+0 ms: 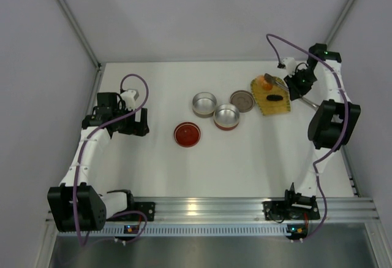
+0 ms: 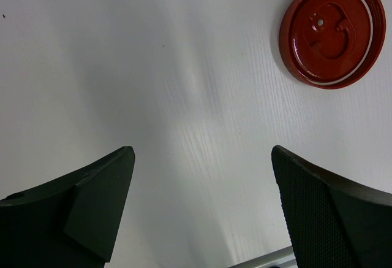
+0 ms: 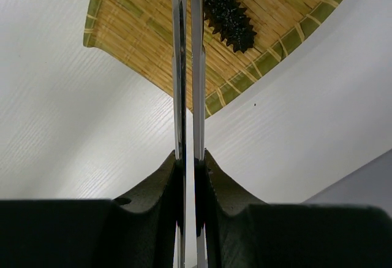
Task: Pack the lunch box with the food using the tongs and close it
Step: Pick up the fake food from the plate, then place the fake food in the packing box.
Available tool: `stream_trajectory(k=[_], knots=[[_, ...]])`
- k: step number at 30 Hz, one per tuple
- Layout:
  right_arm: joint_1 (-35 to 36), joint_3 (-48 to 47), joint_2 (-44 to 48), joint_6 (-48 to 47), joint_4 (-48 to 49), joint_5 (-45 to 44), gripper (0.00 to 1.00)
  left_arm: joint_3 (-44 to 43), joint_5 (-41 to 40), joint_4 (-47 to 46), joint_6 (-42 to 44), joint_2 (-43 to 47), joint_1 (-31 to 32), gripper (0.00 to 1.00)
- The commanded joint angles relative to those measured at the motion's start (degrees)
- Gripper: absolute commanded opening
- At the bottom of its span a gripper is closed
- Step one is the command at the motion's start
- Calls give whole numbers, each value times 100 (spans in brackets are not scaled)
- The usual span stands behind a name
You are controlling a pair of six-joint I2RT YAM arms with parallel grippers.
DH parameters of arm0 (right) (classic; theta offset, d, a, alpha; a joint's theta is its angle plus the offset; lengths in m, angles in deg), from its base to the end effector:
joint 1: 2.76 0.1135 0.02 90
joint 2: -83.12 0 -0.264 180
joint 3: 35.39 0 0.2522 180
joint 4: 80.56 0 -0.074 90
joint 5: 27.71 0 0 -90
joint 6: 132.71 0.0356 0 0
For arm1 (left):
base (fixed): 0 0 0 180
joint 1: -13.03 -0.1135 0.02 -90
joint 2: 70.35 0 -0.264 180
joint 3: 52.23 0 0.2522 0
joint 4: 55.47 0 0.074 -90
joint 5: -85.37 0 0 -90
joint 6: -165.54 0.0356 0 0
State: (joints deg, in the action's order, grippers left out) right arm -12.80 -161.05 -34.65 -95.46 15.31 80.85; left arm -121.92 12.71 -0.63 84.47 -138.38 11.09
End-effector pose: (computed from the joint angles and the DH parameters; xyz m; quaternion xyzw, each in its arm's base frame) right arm 0.4140 -0.0618 0.2771 -0.3748 0.9055 0.0751 0.1843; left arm 0.2383 -0.0025 0.2792 0.1047 0.9333 -0.1128 0.3243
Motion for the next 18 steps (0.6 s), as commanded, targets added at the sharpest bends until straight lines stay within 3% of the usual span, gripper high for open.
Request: stream_trajectory(k=[1, 18], knots=[[-16, -271, 624, -42, -424, 419, 0, -94, 147, -135, -5, 0, 9, 98], [960, 203, 1319, 406, -531, 622, 0, -138, 111, -179, -23, -61, 18, 98]])
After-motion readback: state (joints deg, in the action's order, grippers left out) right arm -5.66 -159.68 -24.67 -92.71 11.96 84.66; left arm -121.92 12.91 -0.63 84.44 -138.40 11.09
